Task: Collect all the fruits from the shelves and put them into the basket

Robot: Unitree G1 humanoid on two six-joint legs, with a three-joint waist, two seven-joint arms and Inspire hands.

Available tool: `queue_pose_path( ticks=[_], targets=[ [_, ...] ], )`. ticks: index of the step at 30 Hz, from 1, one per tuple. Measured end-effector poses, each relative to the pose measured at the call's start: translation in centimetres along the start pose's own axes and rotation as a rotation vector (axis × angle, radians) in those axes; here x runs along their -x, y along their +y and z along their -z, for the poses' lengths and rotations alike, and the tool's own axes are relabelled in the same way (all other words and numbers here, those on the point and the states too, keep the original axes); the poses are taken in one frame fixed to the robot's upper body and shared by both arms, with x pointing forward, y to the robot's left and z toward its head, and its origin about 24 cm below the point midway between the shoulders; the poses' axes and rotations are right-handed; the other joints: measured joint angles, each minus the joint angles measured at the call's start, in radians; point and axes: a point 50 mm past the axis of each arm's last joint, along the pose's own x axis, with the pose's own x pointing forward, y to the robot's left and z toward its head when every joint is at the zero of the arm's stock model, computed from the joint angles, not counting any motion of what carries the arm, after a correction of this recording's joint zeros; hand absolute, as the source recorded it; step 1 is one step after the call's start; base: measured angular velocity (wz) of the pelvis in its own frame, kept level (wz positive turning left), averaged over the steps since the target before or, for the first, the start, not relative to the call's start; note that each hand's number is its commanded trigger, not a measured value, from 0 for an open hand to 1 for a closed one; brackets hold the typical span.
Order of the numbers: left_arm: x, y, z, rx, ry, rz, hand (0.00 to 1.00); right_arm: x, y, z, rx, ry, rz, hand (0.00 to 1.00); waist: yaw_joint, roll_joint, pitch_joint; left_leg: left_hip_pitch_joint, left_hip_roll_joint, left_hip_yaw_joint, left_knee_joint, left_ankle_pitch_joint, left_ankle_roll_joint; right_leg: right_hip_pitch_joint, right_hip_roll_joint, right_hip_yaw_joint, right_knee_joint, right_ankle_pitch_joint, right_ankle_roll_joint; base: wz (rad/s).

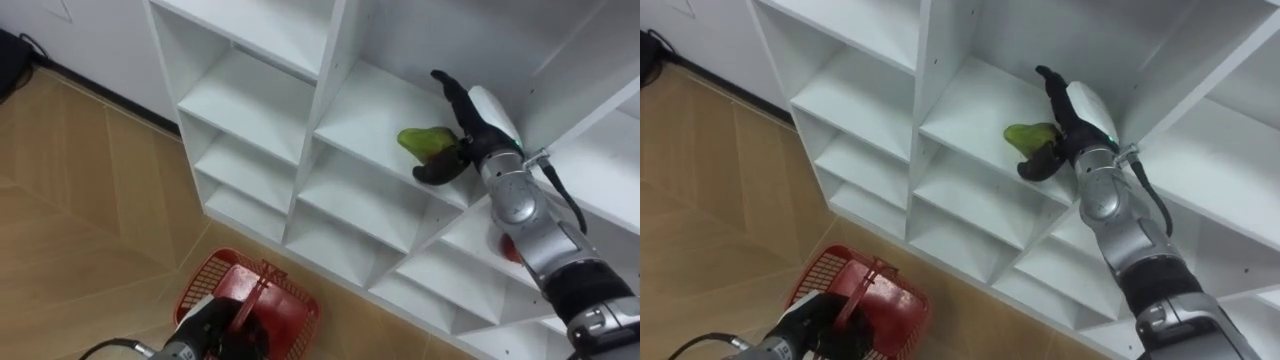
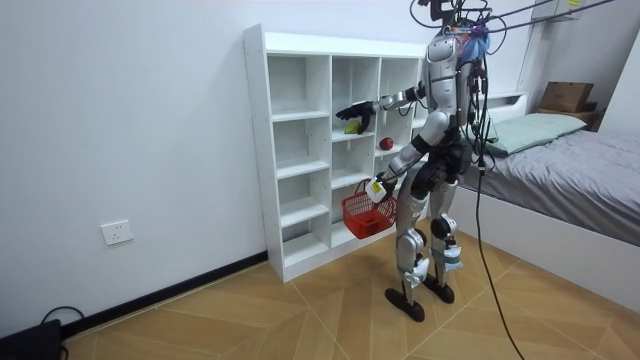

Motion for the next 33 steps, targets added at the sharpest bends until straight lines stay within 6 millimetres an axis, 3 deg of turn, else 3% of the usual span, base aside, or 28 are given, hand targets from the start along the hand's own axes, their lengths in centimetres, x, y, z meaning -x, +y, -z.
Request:
queue_pose_path(
  ticks=[20,21,22,23,25,33],
  targets=[
    [-0.06,0.05,-0.16,-0.002,-0.004,-0.001,1.0,-0.11,0.17,0.18,0.005,0.012,-0.055,0.0,0.0,-0.004,-0.0044,-0.001,-0.001,-0.001,0.0,0.002,-0.001,-0.002,0.0,0.002,0.001,0.001,-0.001,0.0],
    [-0.06,0.05,-0.15,-0.001,-0.004,-0.002,1.0,-0.11,0.17,0.18,0.005,0.012,-0.056,0.05,0.0,-0.004,-0.0044,-0.001,-0.001,-0.001,0.0,0.002,-0.001,-0.002,0.0,0.002,0.001,0.001,-0.002,0.0],
    [-0.05,0.06,-0.15,-0.002,-0.004,-0.002,1.0,-0.11,0.19,0.2,0.006,0.012,-0.061,0.36,0.0,-0.004,-0.0046,0.0,-0.001,-0.001,-0.001,0.003,-0.001,-0.002,0.0,0.002,0.001,0.001,-0.002,0.0],
    [-0.05,0.07,-0.14,-0.002,-0.003,-0.002,1.0,-0.1,0.2,0.24,0.007,0.013,-0.068,0.6,0.0,-0.005,-0.0047,0.0,-0.001,0.0,-0.001,0.003,-0.001,-0.002,0.0,0.002,0.001,0.001,-0.002,0.0],
    [-0.05,0.07,-0.14,-0.002,-0.003,-0.002,1.0,-0.09,0.19,0.3,0.009,0.014,-0.082,0.97,0.0,-0.005,-0.0048,0.001,-0.001,0.0,-0.004,0.006,-0.002,-0.002,0.0,0.001,0.001,0.001,-0.002,0.0],
    [-0.04,0.07,-0.1,-0.003,-0.002,0.0,1.0,0.01,0.55,0.54,0.02,0.024,-0.135,1.0,0.0,-0.005,-0.0049,0.001,-0.001,0.0,-0.007,0.012,-0.003,-0.002,0.001,0.0,0.001,0.004,-0.006,0.0]
  ],
)
